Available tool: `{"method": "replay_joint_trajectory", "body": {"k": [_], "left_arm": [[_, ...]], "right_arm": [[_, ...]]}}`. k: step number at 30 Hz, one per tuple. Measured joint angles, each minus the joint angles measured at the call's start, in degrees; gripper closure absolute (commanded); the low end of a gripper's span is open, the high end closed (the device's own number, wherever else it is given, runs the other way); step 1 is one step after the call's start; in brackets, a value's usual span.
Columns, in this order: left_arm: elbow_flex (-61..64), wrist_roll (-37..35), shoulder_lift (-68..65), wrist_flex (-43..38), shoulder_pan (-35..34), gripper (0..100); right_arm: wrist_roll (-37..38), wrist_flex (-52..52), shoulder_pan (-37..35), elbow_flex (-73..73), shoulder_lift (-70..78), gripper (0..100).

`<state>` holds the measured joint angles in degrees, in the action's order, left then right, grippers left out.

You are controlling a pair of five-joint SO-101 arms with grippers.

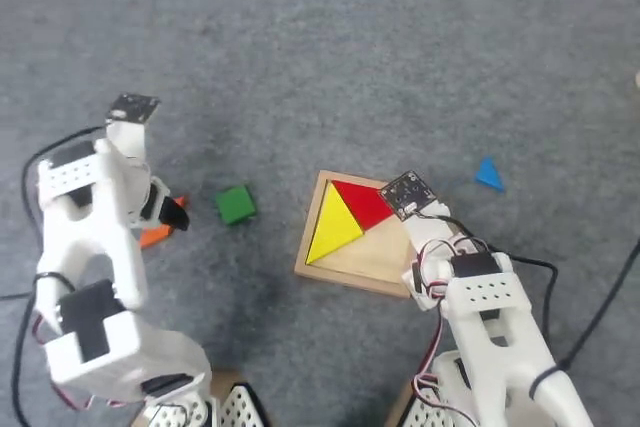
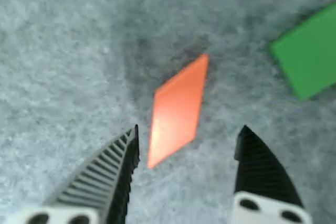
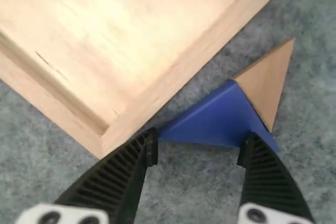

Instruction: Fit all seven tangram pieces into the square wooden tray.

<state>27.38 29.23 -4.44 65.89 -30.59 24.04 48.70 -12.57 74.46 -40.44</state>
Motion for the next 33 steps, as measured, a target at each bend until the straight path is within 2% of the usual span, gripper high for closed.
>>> {"method": "replay_joint_trajectory", "body": {"k": [10,16,21,25,33], "left_arm": [[0.2,1.5,-7.4,-5.5,-1.3,70],[0.2,1.8,-7.6,-5.6,-0.9,85],[0.2,6.8,-7.2,-3.6,0.5,91],[0.2,7.5,-7.1,-3.3,0.5,97],[0.1,7.5,-7.1,-3.1,0.4,98]], "right_arm": [[-0.4,-0.9,0.0,0.3,0.0,73.5],[-0.4,-0.9,0.0,0.3,0.0,73.5],[-0.4,-0.9,0.0,0.3,0.0,73.5],[-0.4,-0.9,0.0,0.3,0.0,73.5],[-0.4,-0.9,0.0,0.3,0.0,73.5]]}}
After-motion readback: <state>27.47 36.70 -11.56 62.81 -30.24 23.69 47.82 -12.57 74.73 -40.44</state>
